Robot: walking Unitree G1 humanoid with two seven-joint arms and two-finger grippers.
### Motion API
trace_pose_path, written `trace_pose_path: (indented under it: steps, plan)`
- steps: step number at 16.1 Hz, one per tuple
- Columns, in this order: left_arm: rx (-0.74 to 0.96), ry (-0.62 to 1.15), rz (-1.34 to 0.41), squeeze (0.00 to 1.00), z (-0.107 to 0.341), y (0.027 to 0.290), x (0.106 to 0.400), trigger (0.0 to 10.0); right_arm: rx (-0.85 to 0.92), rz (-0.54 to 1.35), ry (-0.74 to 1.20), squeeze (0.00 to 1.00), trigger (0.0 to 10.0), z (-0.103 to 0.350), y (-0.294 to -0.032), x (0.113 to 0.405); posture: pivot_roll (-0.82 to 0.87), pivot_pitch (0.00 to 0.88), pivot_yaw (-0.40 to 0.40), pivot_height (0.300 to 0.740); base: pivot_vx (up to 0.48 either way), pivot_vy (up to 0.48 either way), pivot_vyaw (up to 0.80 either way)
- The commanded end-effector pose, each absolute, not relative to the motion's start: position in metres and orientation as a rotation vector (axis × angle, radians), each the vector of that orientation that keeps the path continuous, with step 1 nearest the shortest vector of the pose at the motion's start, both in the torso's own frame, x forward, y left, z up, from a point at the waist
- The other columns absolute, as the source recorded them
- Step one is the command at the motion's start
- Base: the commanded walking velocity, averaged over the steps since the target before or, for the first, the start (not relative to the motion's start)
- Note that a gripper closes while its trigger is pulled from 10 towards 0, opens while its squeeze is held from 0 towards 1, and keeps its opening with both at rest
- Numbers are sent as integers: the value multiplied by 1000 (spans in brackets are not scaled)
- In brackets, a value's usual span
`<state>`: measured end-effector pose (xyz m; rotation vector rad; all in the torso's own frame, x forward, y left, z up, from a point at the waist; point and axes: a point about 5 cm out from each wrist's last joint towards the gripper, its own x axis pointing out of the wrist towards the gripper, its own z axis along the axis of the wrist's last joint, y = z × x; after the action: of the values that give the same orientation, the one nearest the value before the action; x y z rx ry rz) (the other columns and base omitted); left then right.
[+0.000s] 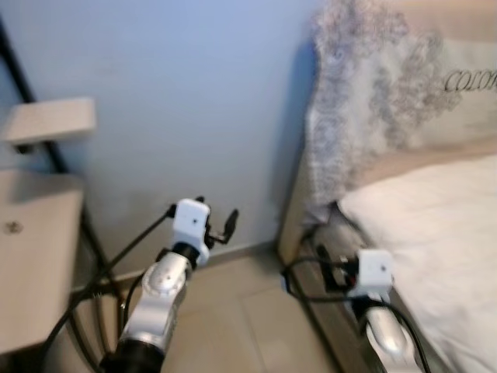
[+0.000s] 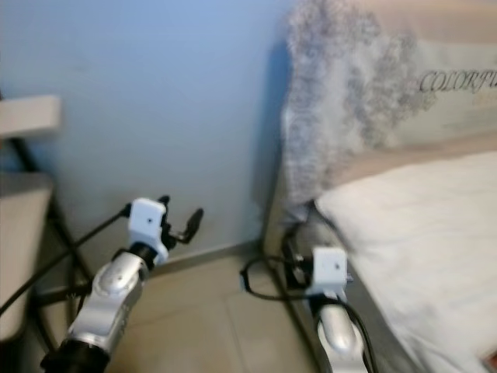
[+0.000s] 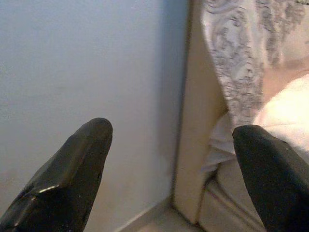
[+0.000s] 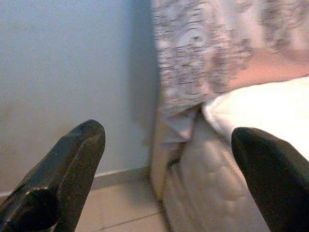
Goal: Clean up the room
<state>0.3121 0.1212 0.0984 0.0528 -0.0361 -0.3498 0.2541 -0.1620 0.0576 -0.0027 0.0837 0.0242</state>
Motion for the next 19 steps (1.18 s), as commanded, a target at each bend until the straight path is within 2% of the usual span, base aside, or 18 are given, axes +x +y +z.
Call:
trace_pose_path:
  steps: [1, 2, 3, 4, 5, 8, 13, 19]
  plan:
    - [11, -21, -352, 0, 95, 118, 309, 10000, -1, -7, 108, 0, 10000, 51, -171, 246, 58, 0, -36, 740, 0, -431, -613]
    - [-22, -11, -326, 0, 90, 126, 301, 10000, 24, 1, 110, 0, 10000, 50, -171, 242, 53, 0, -33, 740, 0, -424, -631]
    - [51, 43, -422, 0, 75, 130, 274, 10000, 11, 38, 124, 0, 10000, 48, -171, 228, 45, 0, -35, 740, 0, -420, -638]
    - [90, 126, -519, 0, 59, 129, 260, 10000, -5, 56, 156, 0, 10000, 41, -173, 218, 51, 0, -36, 740, 0, -420, -644]
    - [131, 161, -537, 0, 50, 134, 256, 10000, -20, 56, 189, 0, 10000, 33, -176, 210, 56, 0, -38, 740, 0, -255, -644]
    - [149, 46, -442, 0, 79, 128, 291, 10000, -14, 3, 151, 0, 10000, 37, -179, 224, 65, 0, -33, 740, 0, 0, -650]
    - [277, -65, -507, 0, 104, 126, 299, 10000, 34, -99, 98, 0, 10000, 44, -177, 228, 59, 0, 7, 740, 0, 0, -642]
    - [177, 16, -421, 0, 87, 129, 306, 10000, 27, -97, 93, 0, 10000, 41, -172, 226, 59, 0, 7, 740, 0, 0, -634]
